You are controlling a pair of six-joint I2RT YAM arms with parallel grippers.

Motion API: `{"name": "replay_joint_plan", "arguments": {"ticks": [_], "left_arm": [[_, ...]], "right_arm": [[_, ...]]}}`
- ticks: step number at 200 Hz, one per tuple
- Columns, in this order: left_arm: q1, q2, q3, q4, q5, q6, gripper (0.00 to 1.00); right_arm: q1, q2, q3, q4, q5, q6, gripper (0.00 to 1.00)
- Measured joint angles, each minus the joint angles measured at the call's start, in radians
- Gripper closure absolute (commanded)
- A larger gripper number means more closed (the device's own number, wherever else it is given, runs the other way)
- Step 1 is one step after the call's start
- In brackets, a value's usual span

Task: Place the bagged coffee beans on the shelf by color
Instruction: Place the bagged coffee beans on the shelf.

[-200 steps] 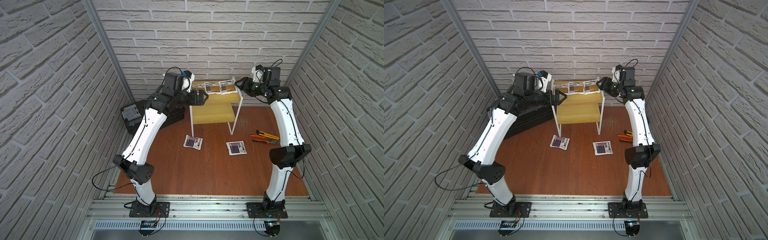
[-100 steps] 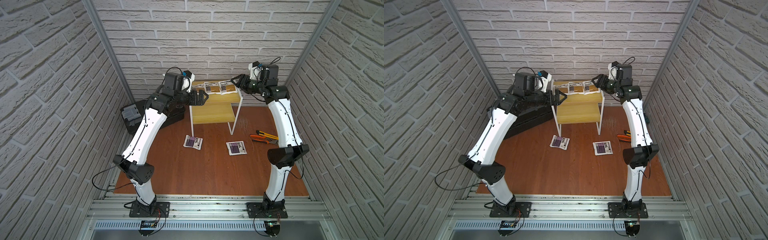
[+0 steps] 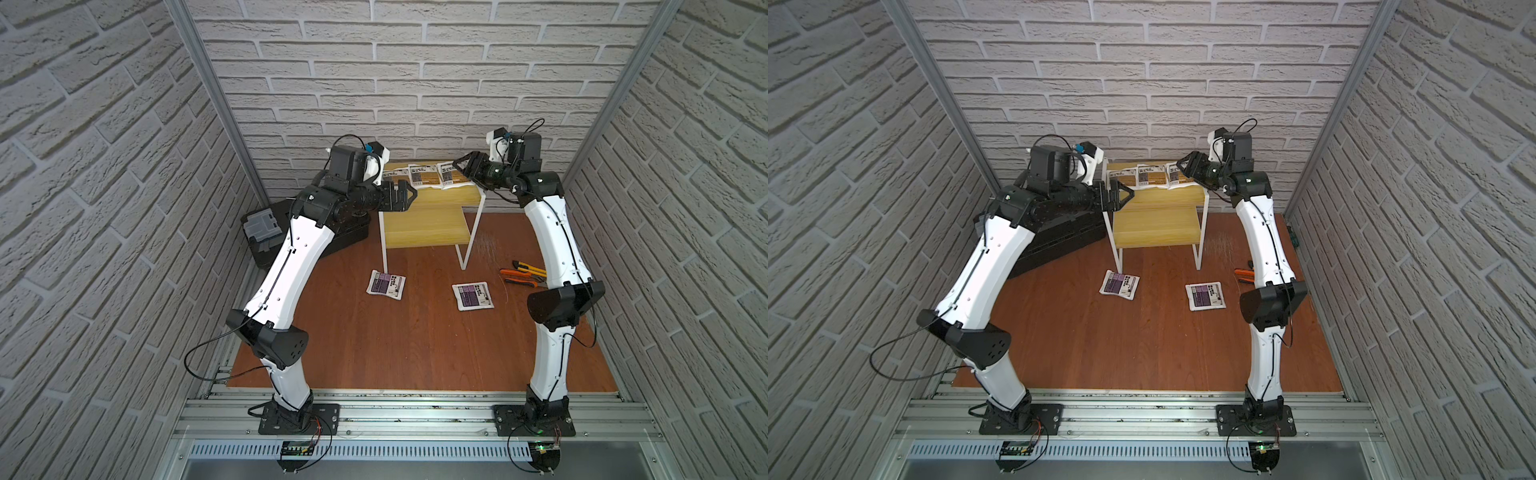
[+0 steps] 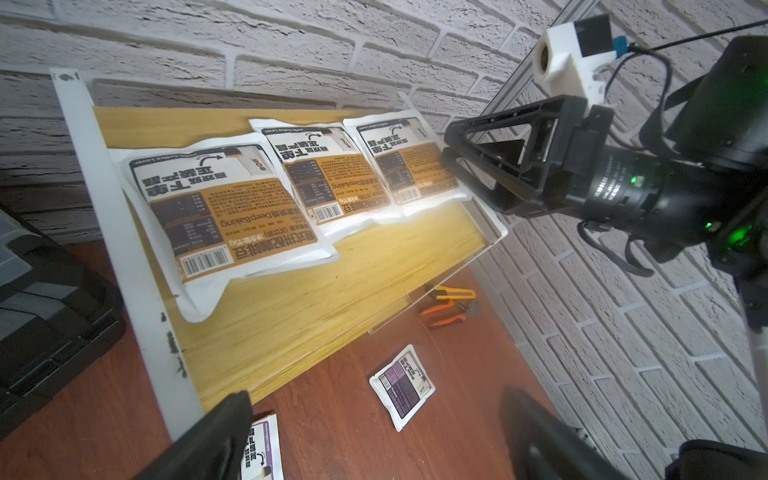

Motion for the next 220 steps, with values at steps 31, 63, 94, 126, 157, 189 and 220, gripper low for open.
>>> {"name": "replay_joint_plan", "arguments": {"ticks": [31, 63, 94, 126, 157, 189, 220], "left_arm": [[0.000, 0.000, -0.003, 0.000, 0.000, -0.001, 0.02], [0.000, 0.000, -0.005, 0.000, 0.000, -0.003, 0.02], [0.000, 0.000, -0.021, 0.001, 0.000, -0.004, 0.02], [0.000, 0.000, -0.041, 0.002, 0.000, -0.004, 0.02], [0.000, 0.000, -0.050, 0.002, 0.000, -0.004, 0.02], [0.000, -0.001, -0.050, 0.005, 0.000, -0.004, 0.01], [0.000, -0.001, -0.050, 0.006, 0.000, -0.004, 0.01]], "right_arm": [[0.000, 0.015, 0.024, -0.001, 0.002, 0.007, 0.36], [0.008, 0.046, 0.077, -0.028, 0.010, -0.010, 0.36], [0.045, 0.046, 0.078, -0.044, 0.060, -0.057, 0.36], [0.073, 0.046, 0.054, -0.076, 0.109, -0.075, 0.36], [0.074, 0.045, 0.054, -0.077, 0.137, -0.076, 0.36], [0.074, 0.040, 0.044, -0.067, 0.134, -0.076, 0.35], [0.073, 0.011, 0.012, -0.051, 0.120, -0.073, 0.35]]}}
